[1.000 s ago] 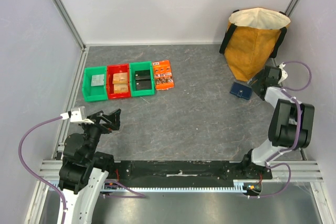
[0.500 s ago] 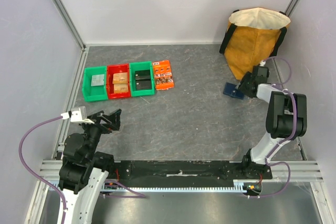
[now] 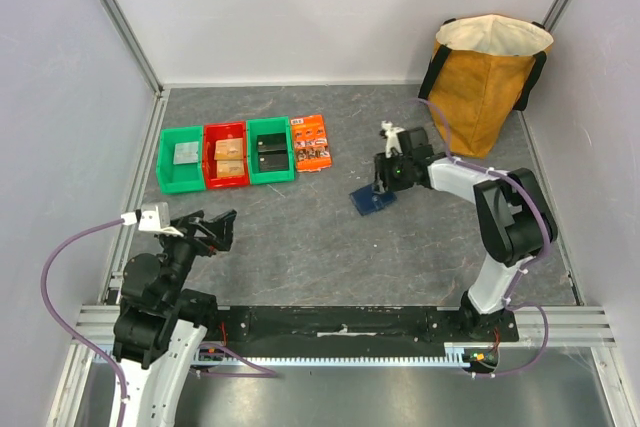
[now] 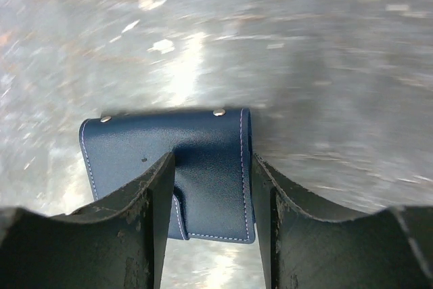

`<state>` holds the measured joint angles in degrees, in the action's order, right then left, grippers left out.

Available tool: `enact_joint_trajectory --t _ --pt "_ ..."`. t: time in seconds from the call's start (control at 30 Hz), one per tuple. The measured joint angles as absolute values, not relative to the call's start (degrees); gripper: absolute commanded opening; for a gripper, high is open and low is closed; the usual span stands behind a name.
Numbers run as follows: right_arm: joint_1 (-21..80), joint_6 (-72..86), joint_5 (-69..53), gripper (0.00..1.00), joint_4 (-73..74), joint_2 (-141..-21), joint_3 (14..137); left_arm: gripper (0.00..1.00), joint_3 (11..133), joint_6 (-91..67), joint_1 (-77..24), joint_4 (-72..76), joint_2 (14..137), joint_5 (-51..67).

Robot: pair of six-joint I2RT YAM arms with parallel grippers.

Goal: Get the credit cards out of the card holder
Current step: Move the card holder to the center of the board.

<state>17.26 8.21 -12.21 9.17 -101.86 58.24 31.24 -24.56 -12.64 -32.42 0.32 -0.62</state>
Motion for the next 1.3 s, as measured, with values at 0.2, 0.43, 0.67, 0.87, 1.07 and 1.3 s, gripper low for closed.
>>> enact_joint_trajectory --t 0.2,0.43,0.67,0.87,1.07,1.3 --pt "27.6 1.5 -15.9 0.58 15.0 -102.1 60.1 0.95 28.8 -24.3 -12.6 -29.0 0.3 6.8" --pt "34.7 -0.9 -16.2 0.66 21.6 -99.7 60.5 0.91 28.3 -24.6 -12.6 -22.9 7.7 18.6" --pt "33.6 7.5 -10.6 0.76 19.4 -83.5 55.5 0.92 28.1 -27.4 -12.7 -16.6 23.4 27.1" --pt "33.6 22.3 -4.8 0.74 11.5 -67.0 41.1 0.93 29.1 -29.6 -17.2 -14.3 39.8 28.9" --pt "33.6 36.1 -4.0 0.62 2.4 -60.2 25.9 0.92 30.1 -30.7 -25.2 -11.7 50.7 25.4" --pt "33.6 43.0 -6.5 0.42 -6.6 -65.3 20.5 0.92 30.5 -31.9 -28.5 -9.1 58.4 21.5"
